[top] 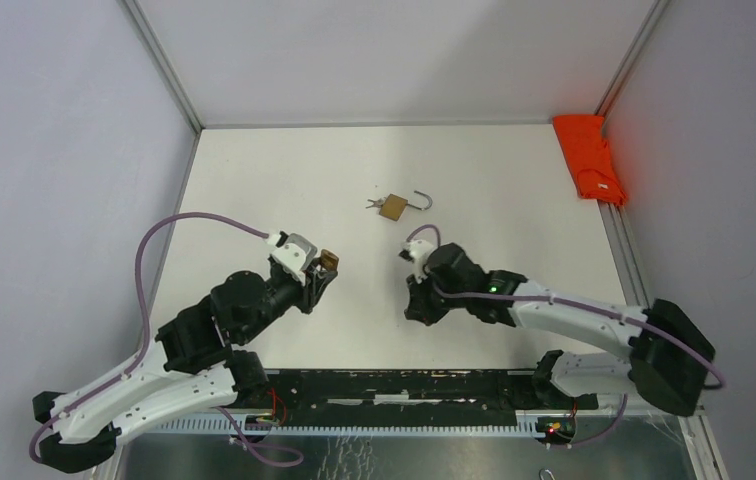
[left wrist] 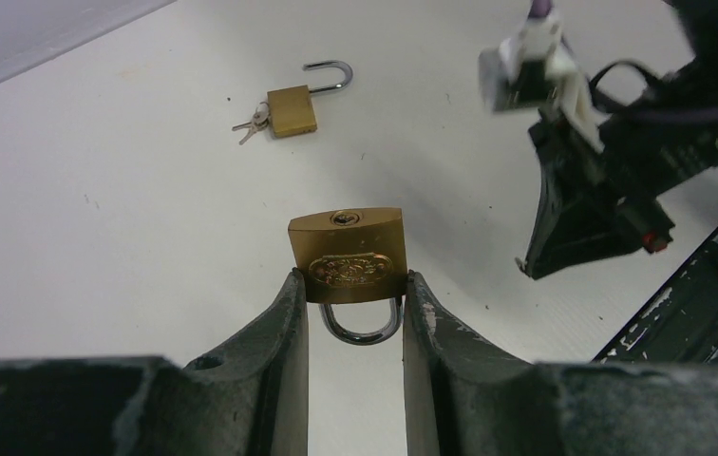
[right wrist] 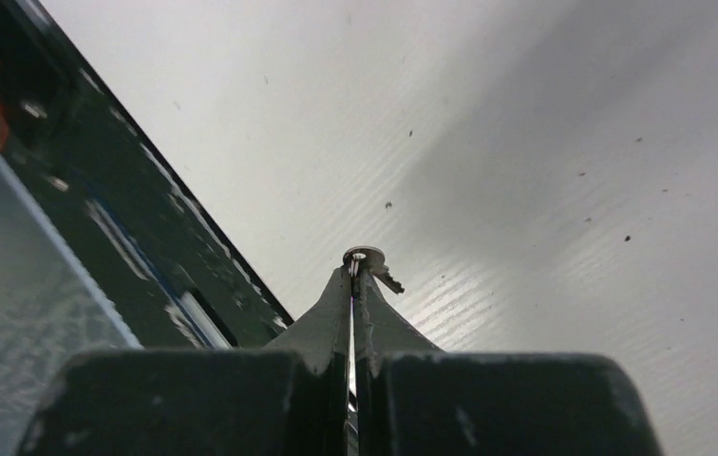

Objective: Unlock with the key

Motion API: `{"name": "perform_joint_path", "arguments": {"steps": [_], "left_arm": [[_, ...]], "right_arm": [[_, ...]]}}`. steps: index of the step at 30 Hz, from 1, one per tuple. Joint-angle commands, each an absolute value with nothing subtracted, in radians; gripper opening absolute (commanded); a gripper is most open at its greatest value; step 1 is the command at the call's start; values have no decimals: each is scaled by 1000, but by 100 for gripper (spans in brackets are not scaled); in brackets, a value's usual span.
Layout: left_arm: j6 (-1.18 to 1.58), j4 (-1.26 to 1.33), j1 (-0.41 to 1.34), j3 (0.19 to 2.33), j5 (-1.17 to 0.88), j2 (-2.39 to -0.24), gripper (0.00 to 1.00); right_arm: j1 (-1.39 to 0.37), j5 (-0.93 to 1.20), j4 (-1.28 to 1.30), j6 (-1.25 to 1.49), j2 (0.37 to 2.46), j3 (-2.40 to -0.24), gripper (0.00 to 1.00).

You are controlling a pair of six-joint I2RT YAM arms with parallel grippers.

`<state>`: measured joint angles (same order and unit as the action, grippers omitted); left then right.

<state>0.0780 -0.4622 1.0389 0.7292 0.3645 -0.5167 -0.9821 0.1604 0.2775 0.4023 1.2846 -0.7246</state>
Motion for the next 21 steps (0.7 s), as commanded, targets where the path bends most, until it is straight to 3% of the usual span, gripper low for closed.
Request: {"name": "perform_joint_path", "arguments": {"steps": [1, 9, 21], "left_arm": [[132, -349, 1036, 719, 342, -532, 2], [131, -306, 1037, 721, 290, -585, 2], [175, -105, 1037, 659, 159, -624, 2]], "right_arm": [[-885, 345, 45, 497, 1150, -642, 0], [-752, 528, -118, 687, 1083, -551, 0], [-691, 688, -1002, 1138, 1065, -332, 0]]}}
